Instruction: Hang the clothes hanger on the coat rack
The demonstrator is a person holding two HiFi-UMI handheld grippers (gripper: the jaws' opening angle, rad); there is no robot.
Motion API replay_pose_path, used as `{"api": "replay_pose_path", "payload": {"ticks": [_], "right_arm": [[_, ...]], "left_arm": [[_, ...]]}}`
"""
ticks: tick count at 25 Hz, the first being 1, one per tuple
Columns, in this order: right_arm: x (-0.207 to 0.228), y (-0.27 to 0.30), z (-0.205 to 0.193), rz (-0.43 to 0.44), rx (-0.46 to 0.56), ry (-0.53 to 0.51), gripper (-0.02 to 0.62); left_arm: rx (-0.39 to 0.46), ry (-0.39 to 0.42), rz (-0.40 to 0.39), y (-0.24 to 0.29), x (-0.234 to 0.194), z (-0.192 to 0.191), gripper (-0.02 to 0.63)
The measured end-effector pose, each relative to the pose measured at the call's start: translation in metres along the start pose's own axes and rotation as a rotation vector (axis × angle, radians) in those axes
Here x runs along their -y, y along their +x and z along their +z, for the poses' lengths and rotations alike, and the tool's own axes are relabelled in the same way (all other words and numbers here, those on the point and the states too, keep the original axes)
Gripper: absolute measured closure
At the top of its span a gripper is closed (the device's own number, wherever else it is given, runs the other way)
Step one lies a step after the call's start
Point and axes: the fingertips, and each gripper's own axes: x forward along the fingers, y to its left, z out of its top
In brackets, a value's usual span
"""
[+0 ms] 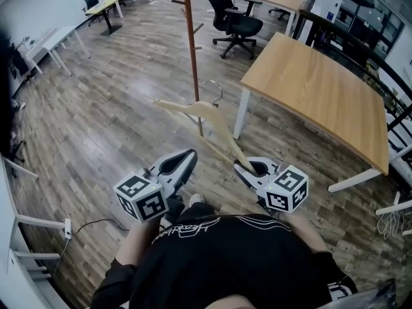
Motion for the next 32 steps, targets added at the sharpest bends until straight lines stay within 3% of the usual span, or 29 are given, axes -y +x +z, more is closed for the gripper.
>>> {"api": "replay_pose_path", "payload": {"ticks": [9,21,32], "right_arm": [[0.067,0.075,0.026,-0.006,-0.021,0.065,0.549],[0.16,0.204,0.083,-0.022,-0.061,0.074,0.549],[0.193,0.259,0.125,-0.057,-0.049,0.031,0.549]], "left_arm": [[-0.04,-0.076,0.016,0.042,-0.107,0.025,0.598],[-0.064,-0.086,0.007,0.098,-0.258,0.093,0.598],[-0.017,-0.066,-0.005,0.109,-0.322,0.133,0.598]]}}
